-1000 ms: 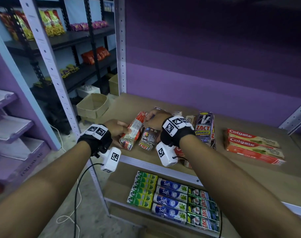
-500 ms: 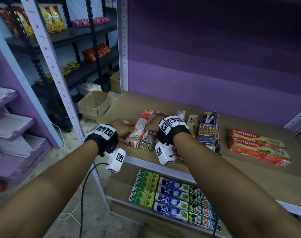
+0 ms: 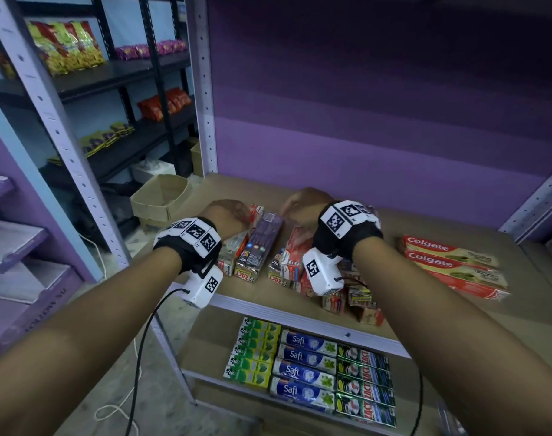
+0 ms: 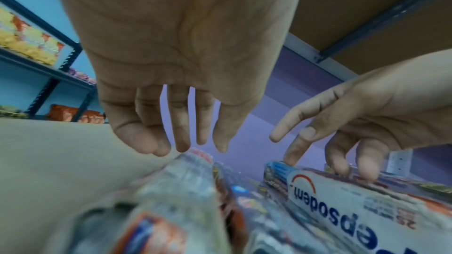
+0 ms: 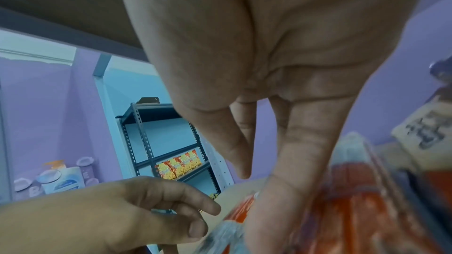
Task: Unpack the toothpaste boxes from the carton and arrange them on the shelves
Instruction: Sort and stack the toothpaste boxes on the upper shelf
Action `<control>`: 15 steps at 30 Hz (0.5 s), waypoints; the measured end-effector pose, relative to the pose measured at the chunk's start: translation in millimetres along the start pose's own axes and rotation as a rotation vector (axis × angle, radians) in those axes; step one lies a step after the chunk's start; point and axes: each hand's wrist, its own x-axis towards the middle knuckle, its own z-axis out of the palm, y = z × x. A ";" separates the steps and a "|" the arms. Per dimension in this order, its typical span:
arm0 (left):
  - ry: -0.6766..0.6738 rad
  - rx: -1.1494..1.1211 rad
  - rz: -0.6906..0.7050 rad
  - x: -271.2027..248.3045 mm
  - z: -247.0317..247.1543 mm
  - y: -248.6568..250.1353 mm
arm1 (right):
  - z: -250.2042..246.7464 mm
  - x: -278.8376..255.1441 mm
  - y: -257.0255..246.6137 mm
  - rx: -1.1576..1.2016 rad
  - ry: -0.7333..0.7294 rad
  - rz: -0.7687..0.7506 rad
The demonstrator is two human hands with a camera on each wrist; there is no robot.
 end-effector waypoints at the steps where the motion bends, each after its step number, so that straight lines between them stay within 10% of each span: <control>1: 0.004 0.000 0.021 0.2 1.6 8.6 | -7.5 -4.2 2.5 -0.042 0.027 0.004; 15: -0.140 0.053 0.183 3.3 38.0 104.7 | -71.2 -50.7 65.9 -0.508 -0.048 0.141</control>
